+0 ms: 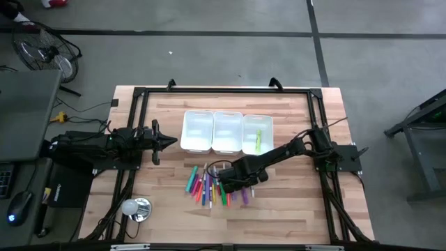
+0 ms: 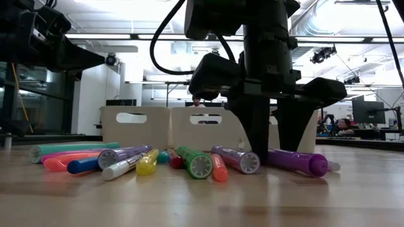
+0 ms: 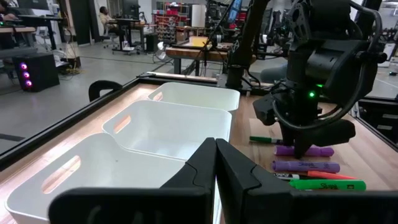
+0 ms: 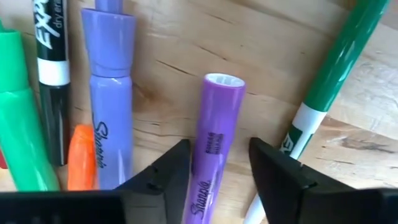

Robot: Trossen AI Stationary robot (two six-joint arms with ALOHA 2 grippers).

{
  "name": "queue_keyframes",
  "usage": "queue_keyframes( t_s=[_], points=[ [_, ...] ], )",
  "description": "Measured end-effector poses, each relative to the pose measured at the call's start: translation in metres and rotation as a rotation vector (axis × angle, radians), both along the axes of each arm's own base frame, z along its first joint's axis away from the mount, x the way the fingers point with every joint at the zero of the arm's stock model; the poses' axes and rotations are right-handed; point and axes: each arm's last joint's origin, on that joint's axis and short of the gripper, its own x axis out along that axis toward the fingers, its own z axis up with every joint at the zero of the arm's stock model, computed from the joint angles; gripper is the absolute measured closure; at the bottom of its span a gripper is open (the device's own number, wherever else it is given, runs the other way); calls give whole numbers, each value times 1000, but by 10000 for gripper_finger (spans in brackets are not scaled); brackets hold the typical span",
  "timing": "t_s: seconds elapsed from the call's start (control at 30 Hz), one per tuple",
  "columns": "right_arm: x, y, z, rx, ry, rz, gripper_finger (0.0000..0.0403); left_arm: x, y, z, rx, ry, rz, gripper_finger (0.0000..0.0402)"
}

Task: Pick & Place Markers
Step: Put the violet highlighter into the right white bin

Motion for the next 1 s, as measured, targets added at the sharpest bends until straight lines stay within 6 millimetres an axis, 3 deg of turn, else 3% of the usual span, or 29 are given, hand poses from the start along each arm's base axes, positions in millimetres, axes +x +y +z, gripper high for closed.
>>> queue_keyframes(
  t_s=[0.53, 1.0],
  points=[
    [0, 3, -1, 14, 0, 2, 335, 0, 0, 0, 0, 0, 0, 394],
    [0, 2, 0, 5, -4, 0, 343, 0, 0, 0, 0, 0, 0, 394]
  ],
)
